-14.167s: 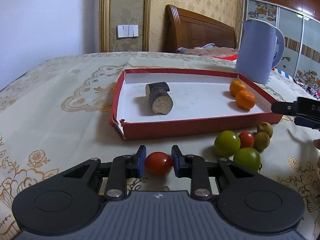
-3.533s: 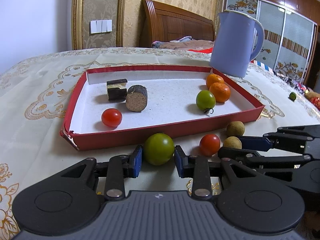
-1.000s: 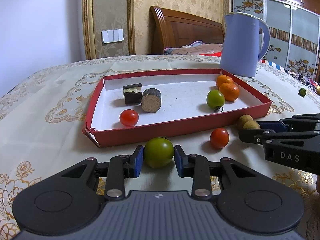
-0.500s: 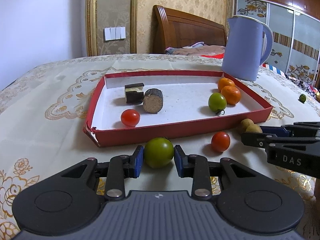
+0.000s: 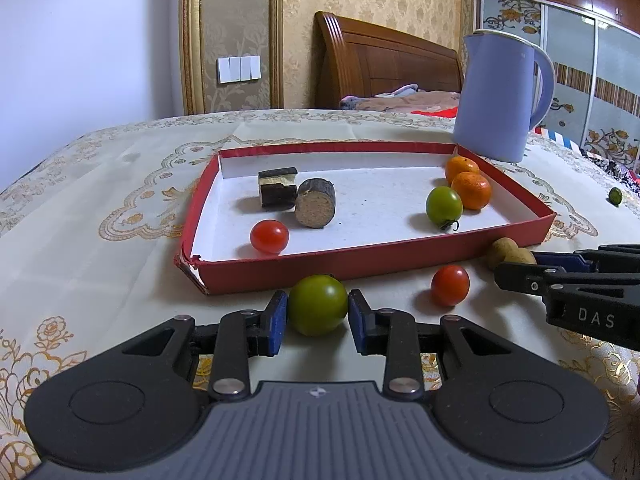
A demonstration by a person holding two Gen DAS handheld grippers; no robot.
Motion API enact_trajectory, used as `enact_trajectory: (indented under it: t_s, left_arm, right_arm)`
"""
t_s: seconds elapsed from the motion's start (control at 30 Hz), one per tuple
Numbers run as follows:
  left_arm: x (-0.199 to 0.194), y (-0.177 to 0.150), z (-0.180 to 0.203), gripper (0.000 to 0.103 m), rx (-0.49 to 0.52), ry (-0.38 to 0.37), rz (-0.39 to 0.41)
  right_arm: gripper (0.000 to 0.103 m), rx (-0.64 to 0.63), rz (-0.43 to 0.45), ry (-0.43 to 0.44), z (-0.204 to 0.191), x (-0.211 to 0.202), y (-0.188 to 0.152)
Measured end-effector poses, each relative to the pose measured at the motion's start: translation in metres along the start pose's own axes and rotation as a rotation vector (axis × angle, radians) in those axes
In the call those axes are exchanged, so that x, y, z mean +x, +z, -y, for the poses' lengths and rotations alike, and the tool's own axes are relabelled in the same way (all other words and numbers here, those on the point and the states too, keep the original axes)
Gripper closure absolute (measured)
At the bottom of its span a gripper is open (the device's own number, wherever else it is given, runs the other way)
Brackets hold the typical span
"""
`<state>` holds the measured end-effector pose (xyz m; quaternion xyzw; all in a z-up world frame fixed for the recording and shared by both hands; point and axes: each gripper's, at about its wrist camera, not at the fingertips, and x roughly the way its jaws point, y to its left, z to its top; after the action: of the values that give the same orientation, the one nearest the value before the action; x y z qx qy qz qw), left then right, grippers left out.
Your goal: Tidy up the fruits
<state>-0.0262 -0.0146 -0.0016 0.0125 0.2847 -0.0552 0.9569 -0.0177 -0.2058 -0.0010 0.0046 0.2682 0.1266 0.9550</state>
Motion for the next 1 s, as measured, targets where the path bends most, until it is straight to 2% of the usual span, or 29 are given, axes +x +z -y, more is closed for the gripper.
enact_trajectory:
  t_s: [0.3, 0.8, 1.0]
  left_arm:
    - [-0.002, -0.001, 0.000, 0.071, -0.002, -0.002, 0.006]
    - [-0.008, 0.004, 0.000, 0.071, -0.011, -0.050, 0.042]
    - [-0.014, 0.008, 0.006, 0.071, 0.001, -0.066, 0.058]
  right_arm:
    - [0.076, 0.021, 0.009, -0.002, 0.004, -0.002, 0.000]
    - [0.076, 0.103, 0.047, -0.015, 0.016, -0.008, -0.001]
    - [0.076, 0.097, 0.086, -0.020, 0.015, -0.015, -0.003]
